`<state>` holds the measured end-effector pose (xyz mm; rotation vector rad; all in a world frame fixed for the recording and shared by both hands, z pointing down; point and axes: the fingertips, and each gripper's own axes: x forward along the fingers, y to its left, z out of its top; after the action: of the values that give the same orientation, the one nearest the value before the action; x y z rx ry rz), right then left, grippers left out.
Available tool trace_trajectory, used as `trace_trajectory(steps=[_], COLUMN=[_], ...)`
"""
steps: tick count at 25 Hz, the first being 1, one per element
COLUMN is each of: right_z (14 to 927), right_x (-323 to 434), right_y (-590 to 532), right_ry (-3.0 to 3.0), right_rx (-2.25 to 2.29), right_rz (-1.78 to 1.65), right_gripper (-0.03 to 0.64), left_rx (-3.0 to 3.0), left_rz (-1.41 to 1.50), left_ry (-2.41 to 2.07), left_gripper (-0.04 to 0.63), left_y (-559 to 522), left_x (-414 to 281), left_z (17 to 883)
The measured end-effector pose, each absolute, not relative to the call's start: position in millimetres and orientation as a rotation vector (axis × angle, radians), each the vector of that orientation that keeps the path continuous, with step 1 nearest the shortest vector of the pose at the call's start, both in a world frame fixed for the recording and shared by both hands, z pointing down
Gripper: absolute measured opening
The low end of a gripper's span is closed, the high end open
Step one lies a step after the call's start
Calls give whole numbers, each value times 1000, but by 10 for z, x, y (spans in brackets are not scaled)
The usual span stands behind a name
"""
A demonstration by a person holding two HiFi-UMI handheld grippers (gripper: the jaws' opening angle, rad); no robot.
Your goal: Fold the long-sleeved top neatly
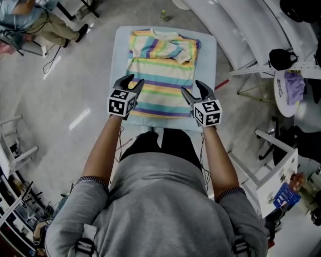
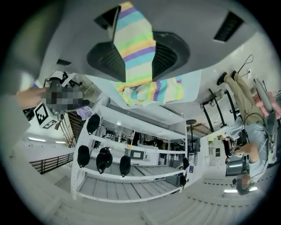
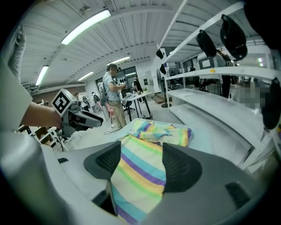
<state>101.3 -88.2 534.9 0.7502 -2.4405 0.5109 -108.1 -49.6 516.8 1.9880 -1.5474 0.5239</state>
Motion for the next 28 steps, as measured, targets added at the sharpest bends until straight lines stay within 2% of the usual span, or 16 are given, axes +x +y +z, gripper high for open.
trace_trajectory(steps=[13, 28], right_z=[6177, 6951], right_x=[1166, 1838], right_y=[-167, 271], right_ry=[-2224, -1997], right_rx=[906, 1001], right_rz=[685, 836], right_gripper=[311, 305], left_rx=[1793, 1710], left_rz=[651, 730], left_ry=[-1493, -1342], left_gripper=[213, 212], left_y=[563, 1162], left_x=[-1973, -1973], left_z=[6216, 7106])
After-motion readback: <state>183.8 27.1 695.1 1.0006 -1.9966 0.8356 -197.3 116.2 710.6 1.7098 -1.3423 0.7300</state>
